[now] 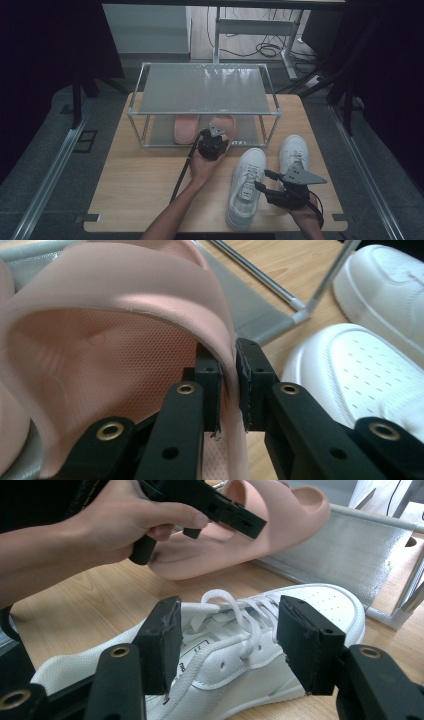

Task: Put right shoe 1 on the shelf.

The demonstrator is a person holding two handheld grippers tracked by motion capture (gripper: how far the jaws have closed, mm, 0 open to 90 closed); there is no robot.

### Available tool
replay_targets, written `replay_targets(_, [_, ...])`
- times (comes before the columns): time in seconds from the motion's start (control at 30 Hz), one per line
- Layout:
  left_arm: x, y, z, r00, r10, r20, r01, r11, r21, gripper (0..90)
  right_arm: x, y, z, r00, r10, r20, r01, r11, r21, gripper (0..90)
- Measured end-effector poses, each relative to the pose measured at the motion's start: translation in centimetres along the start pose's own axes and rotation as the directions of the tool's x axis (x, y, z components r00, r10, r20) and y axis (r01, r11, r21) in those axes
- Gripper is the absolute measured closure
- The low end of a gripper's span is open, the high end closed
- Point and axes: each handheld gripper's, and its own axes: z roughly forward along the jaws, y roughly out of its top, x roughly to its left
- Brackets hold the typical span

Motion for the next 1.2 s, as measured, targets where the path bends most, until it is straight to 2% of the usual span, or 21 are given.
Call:
replay_targets(0.23, [0.7,0.7,1.8,0.9992,0.003,-0.041,-0.003,1.0000,-0.006,81.3,-0.2,0.0,-0.2,1.0000,0.006,0.005,-0.006,1.000,-0.004,44.5])
replay_targets(0.4, [1.3,0.8,2.9,0.9983,-0.013,-0.057,0.013,0.9999,-0.006,81.3,0.1,0.2,-0.5,0.9999,-0.001,0.012,0.001,1.000,-0.015,44.5])
replay_targets(0.57, [1.3,1.0,3.9,0.9972,-0.015,-0.073,0.015,0.9998,-0.012,81.0,0.2,0.2,-0.7,0.9999,0.001,0.015,-0.001,1.000,-0.017,44.5])
replay_targets(0.7, [1.3,1.3,4.7,0.9956,0.004,-0.094,-0.006,0.9998,-0.019,81.0,0.1,0.1,-0.7,0.9998,0.004,0.019,-0.004,1.000,-0.018,44.5])
replay_targets(0.8, [1.6,1.4,5.1,0.9934,-0.014,-0.114,0.010,0.9995,-0.031,80.6,0.2,0.1,-0.7,0.9998,0.002,0.020,-0.002,1.000,-0.014,44.5])
replay_targets(0.9, [2.1,1.4,5.5,0.9893,0.007,-0.146,-0.011,0.9996,-0.026,80.1,0.2,0.1,-0.8,0.9998,0.000,0.021,0.000,1.000,-0.018,44.5])
replay_targets(1.07, [2.1,1.3,5.9,0.9844,0.009,-0.176,-0.013,0.9997,-0.019,79.1,0.2,0.0,-1.0,0.9996,0.004,0.027,-0.003,1.000,-0.017,44.5])
replay_targets(1.2, [2.0,1.4,5.5,0.9810,0.020,-0.193,-0.024,0.9996,-0.018,72.4,0.2,0.0,-1.0,0.9996,0.003,0.026,-0.003,1.000,-0.014,44.5])
